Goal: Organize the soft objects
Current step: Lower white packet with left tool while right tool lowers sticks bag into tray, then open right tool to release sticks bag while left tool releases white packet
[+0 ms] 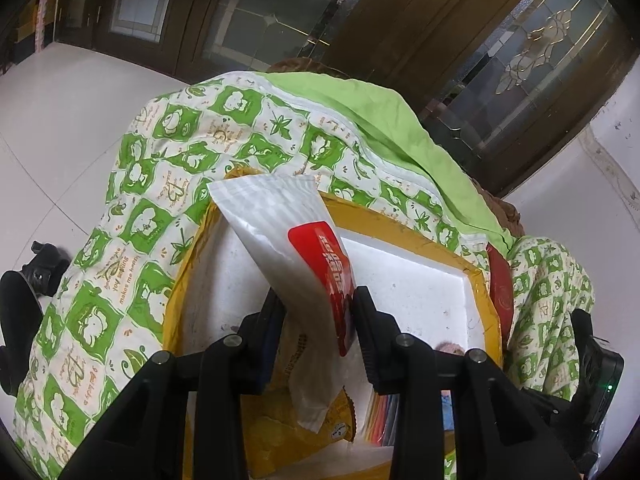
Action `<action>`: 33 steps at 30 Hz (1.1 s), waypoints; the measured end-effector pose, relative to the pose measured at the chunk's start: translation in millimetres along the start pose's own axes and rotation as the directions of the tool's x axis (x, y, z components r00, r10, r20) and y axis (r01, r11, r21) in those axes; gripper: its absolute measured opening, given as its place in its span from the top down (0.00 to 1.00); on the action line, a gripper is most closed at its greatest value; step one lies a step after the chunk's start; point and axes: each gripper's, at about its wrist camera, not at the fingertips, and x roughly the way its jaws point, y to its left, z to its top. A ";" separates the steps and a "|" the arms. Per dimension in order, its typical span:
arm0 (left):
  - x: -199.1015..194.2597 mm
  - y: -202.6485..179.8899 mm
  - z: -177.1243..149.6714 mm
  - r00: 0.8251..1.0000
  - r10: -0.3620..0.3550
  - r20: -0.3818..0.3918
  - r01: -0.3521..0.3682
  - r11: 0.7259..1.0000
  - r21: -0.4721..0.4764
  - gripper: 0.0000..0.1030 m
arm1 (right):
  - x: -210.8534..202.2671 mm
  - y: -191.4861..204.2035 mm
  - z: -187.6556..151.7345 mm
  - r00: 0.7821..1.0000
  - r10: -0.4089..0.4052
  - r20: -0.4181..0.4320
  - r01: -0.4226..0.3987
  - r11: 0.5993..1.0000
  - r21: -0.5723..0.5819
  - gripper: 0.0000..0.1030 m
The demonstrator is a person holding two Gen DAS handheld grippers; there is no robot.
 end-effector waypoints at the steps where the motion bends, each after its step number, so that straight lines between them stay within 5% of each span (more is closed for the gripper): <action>1: 0.7 0.6 0.3 1.000 0.000 -0.001 0.000 1.000 -0.003 0.66 | 0.7 0.5 0.3 1.000 0.000 0.000 0.000 1.000 0.000 0.78; 9: -1.8 1.0 -3.7 1.000 -0.001 0.002 0.001 1.000 -0.008 0.62 | 1.2 -0.2 0.8 1.000 0.008 0.002 -0.008 1.000 0.009 0.78; 13: -9.7 -2.1 -8.3 0.999 0.032 0.025 -0.033 0.999 0.013 0.35 | -0.6 1.2 -0.1 1.000 0.003 0.015 -0.003 1.000 0.005 0.76; 18: -20.4 0.9 -8.3 0.997 0.068 0.046 -0.069 0.997 0.026 0.30 | -8.6 3.2 -4.7 0.999 0.028 0.041 -0.028 1.000 -0.001 0.54; 24: -40.3 3.0 -16.8 0.994 0.088 0.069 -0.092 0.995 0.049 0.30 | -22.7 11.8 -15.7 0.996 0.016 0.087 -0.013 0.999 -0.032 0.39; 33: -78.1 -0.3 -70.9 0.988 0.105 0.111 -0.117 0.987 0.110 0.22 | -49.2 3.6 -38.2 0.987 0.062 0.146 -0.066 0.998 0.022 0.23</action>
